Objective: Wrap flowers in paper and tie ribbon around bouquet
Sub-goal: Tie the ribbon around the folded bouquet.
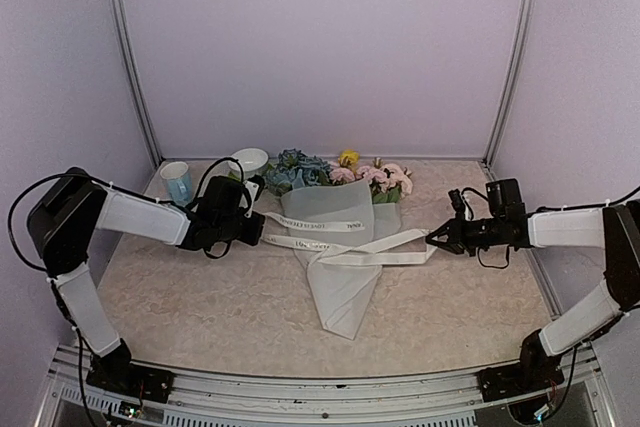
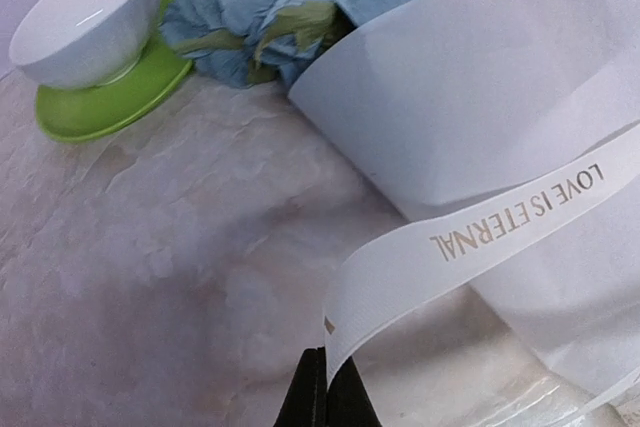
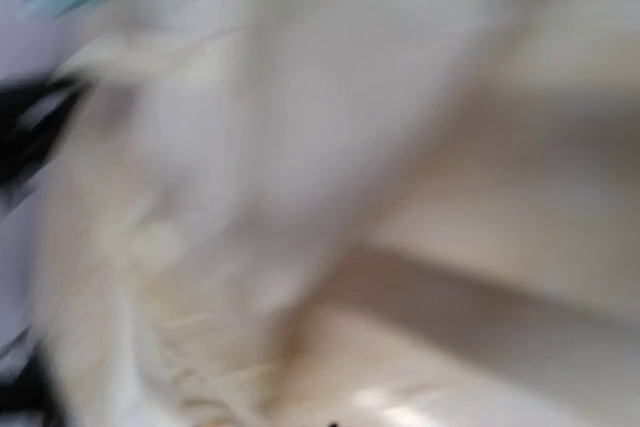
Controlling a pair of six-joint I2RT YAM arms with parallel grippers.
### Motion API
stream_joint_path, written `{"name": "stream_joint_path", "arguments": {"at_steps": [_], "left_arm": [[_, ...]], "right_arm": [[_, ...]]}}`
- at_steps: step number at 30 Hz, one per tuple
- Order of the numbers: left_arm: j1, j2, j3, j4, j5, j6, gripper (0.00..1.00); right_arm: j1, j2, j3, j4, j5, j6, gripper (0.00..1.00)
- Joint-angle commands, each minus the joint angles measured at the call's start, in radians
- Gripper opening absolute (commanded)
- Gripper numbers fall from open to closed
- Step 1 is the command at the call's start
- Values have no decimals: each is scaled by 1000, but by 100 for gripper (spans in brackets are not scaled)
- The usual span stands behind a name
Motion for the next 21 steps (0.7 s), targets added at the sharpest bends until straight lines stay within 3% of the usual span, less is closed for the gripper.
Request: {"name": "stream_joint_path", "arguments": {"at_steps": [1, 3, 9, 15, 21], "left_arm": [[30, -67, -58, 22, -117, -49, 0], [42, -80, -83, 10, -125, -62, 0], [76, -102, -158, 12, -106, -129, 0], [99, -135, -202, -18, -123, -193, 0], [161, -239, -311, 19, -162, -287, 0]], "right_arm": [[-68, -24, 58, -197, 387, -7, 0], [-73, -41, 67, -234, 484, -21, 0], [-76, -10, 88, -267, 572, -26, 0], [-80, 53, 92, -245, 609, -22, 0], [-167, 128, 55, -162, 553, 2, 0]]}}
